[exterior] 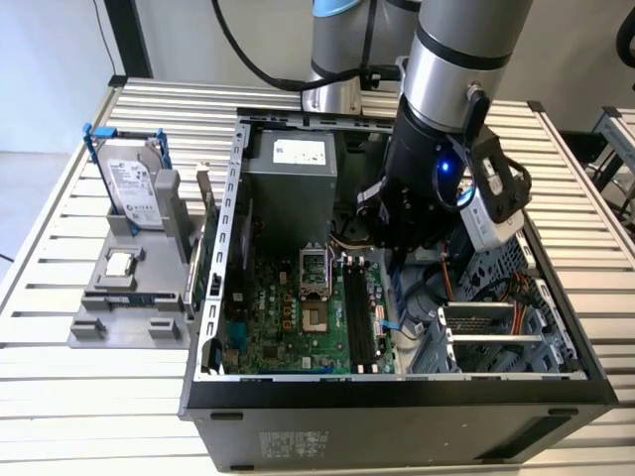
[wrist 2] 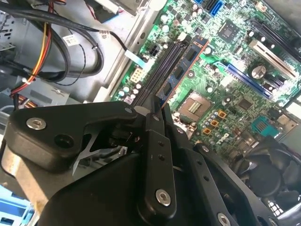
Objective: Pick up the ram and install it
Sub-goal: 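Insert the ram into the slot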
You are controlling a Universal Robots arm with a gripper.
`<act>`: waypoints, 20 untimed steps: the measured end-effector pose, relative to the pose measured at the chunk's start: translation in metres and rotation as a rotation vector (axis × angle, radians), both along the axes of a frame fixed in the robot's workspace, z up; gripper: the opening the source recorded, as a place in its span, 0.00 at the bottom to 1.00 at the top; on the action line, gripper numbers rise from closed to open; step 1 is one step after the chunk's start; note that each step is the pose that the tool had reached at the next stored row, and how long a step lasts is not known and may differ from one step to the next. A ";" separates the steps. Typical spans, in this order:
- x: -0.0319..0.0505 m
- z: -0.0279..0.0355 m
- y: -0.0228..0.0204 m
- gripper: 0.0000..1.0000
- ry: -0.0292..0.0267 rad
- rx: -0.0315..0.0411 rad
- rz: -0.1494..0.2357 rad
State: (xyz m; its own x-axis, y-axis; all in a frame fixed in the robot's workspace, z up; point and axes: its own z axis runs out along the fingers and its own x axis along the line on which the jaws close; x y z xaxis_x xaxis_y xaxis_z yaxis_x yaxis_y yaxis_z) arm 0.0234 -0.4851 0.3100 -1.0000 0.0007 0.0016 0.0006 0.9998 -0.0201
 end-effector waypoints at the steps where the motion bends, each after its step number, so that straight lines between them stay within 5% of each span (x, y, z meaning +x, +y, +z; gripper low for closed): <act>1: -0.0001 -0.0014 0.0000 0.00 0.0017 -0.0001 0.000; 9: 0.0000 -0.0130 0.0000 0.00 0.0085 -0.0004 0.000; 20: 0.0000 -0.0245 -0.0001 0.00 0.0099 -0.0005 0.000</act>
